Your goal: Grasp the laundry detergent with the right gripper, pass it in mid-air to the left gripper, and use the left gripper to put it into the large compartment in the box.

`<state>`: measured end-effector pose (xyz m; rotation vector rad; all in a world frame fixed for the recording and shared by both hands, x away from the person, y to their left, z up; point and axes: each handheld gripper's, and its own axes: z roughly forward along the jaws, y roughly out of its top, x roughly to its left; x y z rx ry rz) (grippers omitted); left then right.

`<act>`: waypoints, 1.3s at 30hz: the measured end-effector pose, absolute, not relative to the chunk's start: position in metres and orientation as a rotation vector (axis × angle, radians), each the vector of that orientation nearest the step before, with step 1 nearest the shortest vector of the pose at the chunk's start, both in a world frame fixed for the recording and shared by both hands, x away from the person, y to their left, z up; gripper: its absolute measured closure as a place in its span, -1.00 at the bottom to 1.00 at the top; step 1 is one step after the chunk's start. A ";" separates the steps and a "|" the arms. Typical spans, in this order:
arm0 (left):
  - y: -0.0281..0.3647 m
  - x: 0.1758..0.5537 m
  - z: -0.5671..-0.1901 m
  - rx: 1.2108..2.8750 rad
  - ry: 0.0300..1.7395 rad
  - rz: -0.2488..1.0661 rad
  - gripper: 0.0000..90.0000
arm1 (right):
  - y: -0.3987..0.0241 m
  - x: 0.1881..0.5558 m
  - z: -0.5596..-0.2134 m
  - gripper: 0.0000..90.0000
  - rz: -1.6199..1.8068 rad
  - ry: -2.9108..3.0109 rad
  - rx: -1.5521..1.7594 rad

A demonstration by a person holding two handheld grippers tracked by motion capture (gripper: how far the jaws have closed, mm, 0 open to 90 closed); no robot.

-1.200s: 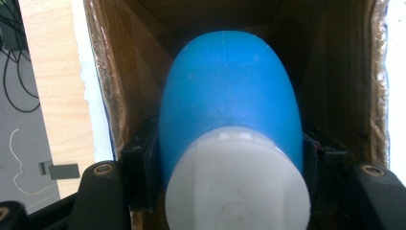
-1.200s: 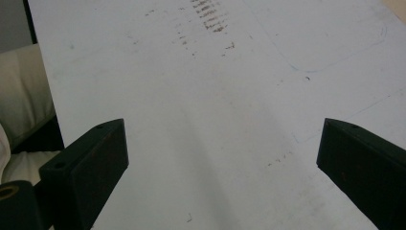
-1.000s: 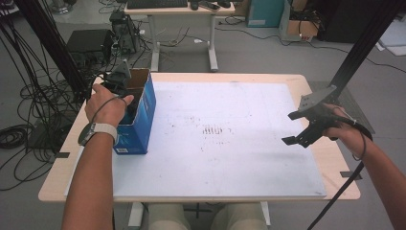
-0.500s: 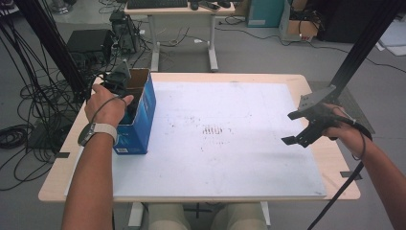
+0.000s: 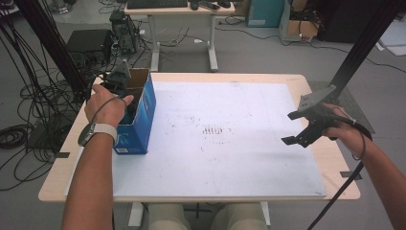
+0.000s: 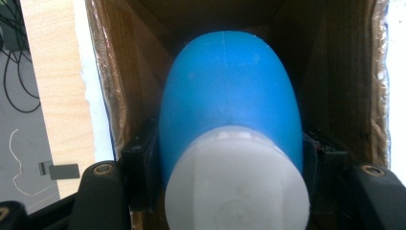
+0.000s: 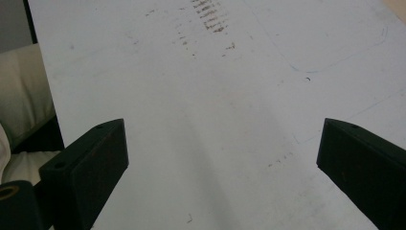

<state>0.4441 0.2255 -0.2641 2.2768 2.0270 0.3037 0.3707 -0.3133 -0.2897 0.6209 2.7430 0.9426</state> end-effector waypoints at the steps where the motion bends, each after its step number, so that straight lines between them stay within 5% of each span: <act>1: 0.226 0.444 -0.264 2.278 2.029 0.298 -0.17 | -0.313 0.371 -0.290 -0.92 0.942 2.743 0.621; 26: 0.228 0.444 -0.265 2.261 2.006 0.306 -0.18 | -0.313 0.371 -0.293 -0.92 0.932 2.754 0.621; 39: 0.230 0.443 -0.260 2.236 1.984 0.278 -0.45 | -0.312 0.370 -0.292 -0.92 0.936 2.749 0.622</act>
